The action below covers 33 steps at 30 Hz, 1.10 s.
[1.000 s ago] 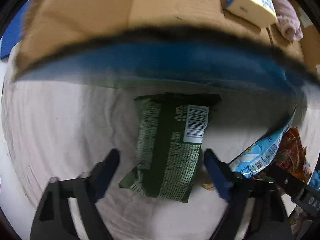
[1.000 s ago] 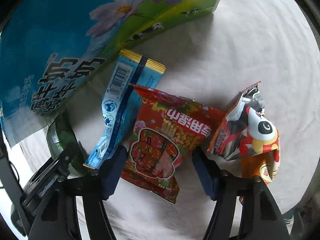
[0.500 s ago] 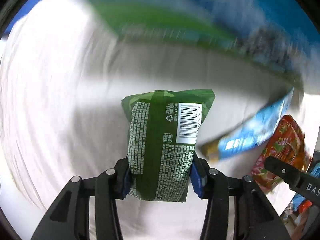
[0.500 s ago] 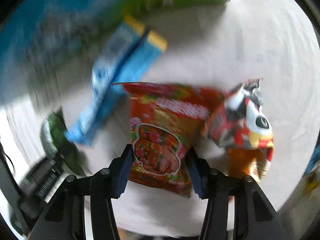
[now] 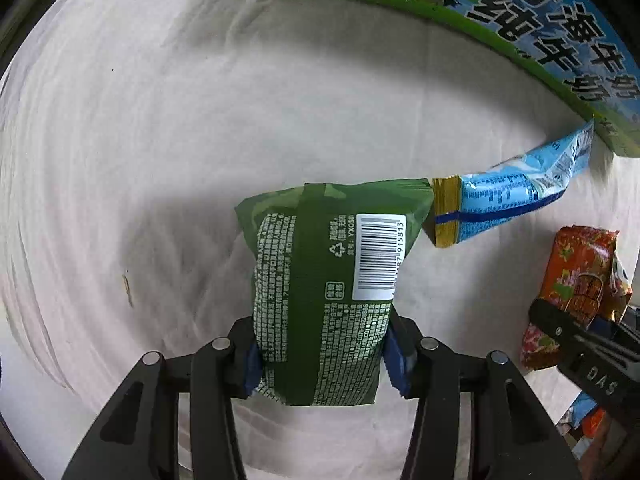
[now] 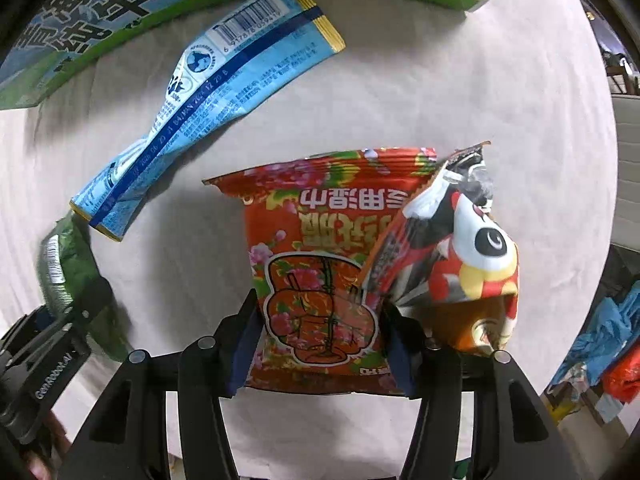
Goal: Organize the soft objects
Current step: 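Carry green bag and red candy bag into the box and release both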
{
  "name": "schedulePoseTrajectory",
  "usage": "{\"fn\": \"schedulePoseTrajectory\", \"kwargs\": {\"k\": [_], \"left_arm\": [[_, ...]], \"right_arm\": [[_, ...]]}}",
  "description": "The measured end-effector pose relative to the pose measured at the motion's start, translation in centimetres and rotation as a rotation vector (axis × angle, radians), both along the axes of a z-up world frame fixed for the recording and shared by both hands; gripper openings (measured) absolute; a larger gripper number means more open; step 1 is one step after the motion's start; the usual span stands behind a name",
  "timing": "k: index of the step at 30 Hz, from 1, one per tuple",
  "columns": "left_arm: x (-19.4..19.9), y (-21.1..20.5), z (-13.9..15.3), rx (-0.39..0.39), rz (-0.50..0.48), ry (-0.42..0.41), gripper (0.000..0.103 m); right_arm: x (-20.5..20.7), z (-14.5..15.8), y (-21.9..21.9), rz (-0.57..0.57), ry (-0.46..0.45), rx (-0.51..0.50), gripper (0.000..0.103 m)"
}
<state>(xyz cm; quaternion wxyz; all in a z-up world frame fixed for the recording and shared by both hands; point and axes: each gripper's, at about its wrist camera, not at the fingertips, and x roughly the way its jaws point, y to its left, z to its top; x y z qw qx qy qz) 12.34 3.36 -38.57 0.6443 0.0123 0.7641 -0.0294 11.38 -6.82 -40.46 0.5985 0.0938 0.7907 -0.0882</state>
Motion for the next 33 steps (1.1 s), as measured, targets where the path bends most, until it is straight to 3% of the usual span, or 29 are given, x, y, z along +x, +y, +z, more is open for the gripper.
{"fn": "schedulePoseTrajectory", "kwargs": {"k": [3,4,12,20,27,33], "left_arm": [[0.9,0.5,1.1,0.009,0.001,-0.021,0.042],[-0.5,1.8,1.9,0.012,0.0,-0.032,0.041],[-2.2,0.5,7.1,-0.029,-0.015,-0.128,0.039],[-3.8,-0.6,13.9,-0.106,-0.03,-0.204,0.039],[-3.8,-0.5,19.4,-0.186,-0.043,-0.257,0.039],[0.6,-2.3,22.9,-0.239,-0.059,-0.315,0.039]], "right_arm": [[-0.6,0.6,0.5,0.006,-0.008,0.022,0.05],[-0.8,0.9,0.6,0.005,-0.012,0.032,0.049],[-3.9,4.5,1.5,0.038,-0.083,0.107,0.048],[-4.8,11.2,2.0,0.046,-0.182,0.201,0.048],[-3.1,19.4,-0.5,0.017,-0.312,0.267,0.048],[1.9,24.5,-4.0,0.018,-0.406,0.253,0.048]]}}
